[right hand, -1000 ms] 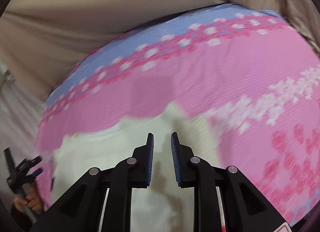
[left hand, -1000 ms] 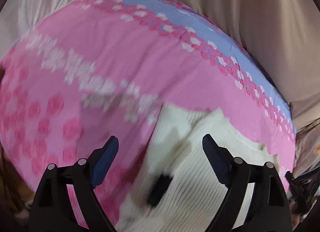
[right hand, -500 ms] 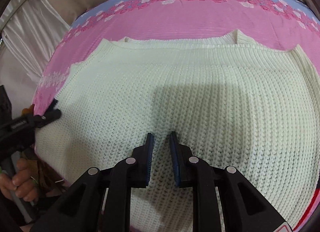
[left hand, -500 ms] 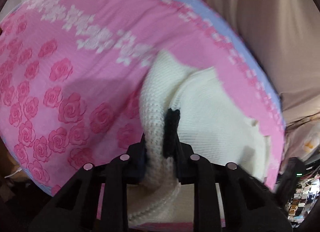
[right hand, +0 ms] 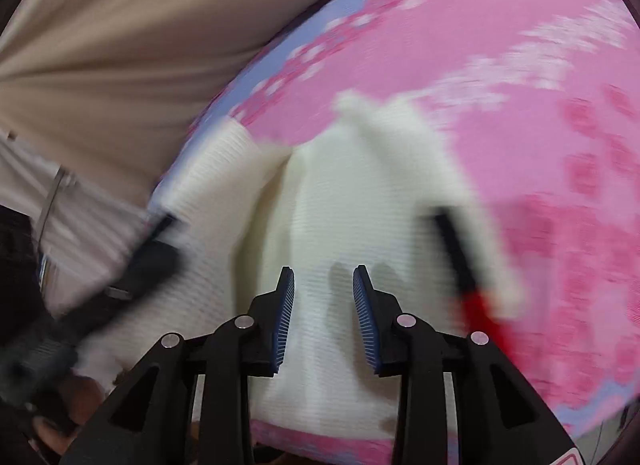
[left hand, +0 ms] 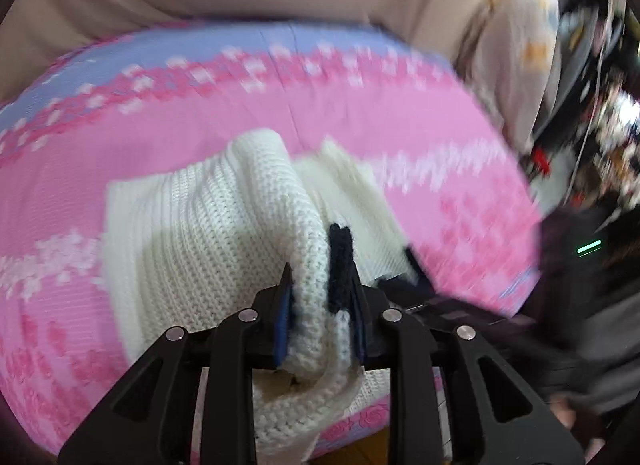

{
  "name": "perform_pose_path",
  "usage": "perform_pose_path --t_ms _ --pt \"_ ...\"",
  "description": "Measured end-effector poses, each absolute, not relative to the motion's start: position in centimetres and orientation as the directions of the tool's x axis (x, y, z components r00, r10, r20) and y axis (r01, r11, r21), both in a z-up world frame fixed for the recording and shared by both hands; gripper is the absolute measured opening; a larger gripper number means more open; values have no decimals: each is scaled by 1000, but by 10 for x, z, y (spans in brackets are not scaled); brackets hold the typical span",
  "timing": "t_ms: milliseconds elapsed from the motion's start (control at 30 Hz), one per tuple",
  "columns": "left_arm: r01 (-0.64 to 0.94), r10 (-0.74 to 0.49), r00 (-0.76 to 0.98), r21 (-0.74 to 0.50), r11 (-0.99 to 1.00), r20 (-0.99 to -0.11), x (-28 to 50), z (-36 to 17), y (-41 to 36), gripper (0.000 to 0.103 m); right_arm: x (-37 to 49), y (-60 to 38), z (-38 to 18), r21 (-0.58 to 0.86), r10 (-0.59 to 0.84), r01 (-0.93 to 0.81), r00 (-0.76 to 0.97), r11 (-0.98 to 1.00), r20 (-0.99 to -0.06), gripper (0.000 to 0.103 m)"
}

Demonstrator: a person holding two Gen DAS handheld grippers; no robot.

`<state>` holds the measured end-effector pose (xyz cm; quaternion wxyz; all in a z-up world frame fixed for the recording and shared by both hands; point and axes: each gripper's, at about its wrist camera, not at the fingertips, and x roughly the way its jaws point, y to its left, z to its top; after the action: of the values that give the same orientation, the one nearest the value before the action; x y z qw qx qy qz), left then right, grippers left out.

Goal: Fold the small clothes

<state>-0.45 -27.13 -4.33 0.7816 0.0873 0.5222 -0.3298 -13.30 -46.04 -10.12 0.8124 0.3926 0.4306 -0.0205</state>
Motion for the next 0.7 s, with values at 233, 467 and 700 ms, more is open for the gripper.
perform_pose_path --t_ms 233,467,700 --pt "601 -365 300 -122 790 -881 -31 -47 -253 82 -200 -497 -89 621 221 444 669 646 -709 54" --pt "520 -275 248 -112 847 -929 -41 -55 -169 89 -137 -443 -83 674 396 336 607 658 -690 79" --pt "549 -255 89 -166 819 -963 -51 -80 -145 89 -85 -398 -100 665 500 339 460 666 -734 79"
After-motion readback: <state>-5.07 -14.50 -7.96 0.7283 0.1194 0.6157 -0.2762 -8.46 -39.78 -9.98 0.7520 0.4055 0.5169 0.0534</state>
